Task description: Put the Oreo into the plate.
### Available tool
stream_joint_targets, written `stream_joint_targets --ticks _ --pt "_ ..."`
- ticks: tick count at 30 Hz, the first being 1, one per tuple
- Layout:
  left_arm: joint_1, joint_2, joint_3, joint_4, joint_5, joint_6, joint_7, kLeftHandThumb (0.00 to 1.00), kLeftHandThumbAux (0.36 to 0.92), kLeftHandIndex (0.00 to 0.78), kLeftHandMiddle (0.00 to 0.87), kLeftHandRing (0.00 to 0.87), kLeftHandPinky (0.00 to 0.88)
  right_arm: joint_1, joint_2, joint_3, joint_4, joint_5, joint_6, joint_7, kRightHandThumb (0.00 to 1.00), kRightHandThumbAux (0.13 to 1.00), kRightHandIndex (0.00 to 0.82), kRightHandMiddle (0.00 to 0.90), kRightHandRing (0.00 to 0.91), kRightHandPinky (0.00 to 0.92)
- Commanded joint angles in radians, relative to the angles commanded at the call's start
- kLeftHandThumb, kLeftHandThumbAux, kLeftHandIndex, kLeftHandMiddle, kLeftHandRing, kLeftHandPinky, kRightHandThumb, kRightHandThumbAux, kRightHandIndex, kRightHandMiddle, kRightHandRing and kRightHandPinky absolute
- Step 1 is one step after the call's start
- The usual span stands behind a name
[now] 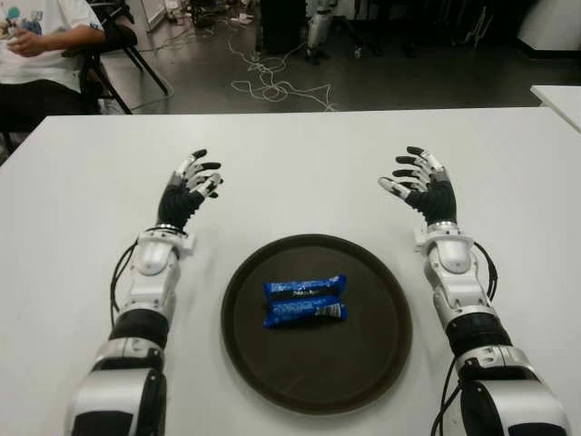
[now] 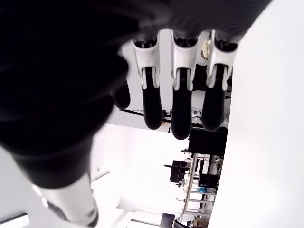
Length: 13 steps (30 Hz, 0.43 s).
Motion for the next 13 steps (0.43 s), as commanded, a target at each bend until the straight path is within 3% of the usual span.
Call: stream_joint_targets --ticks 13 --pt "0.0 -0.003 0.0 -0.007 0.005 0.014 0.016 0.271 0.618 0.14 0.265 0.324 0.415 -0.002 0.0 -0.003 0.006 0.004 -0.008 0.01 0.099 0.814 0.214 0.307 0.348 0.415"
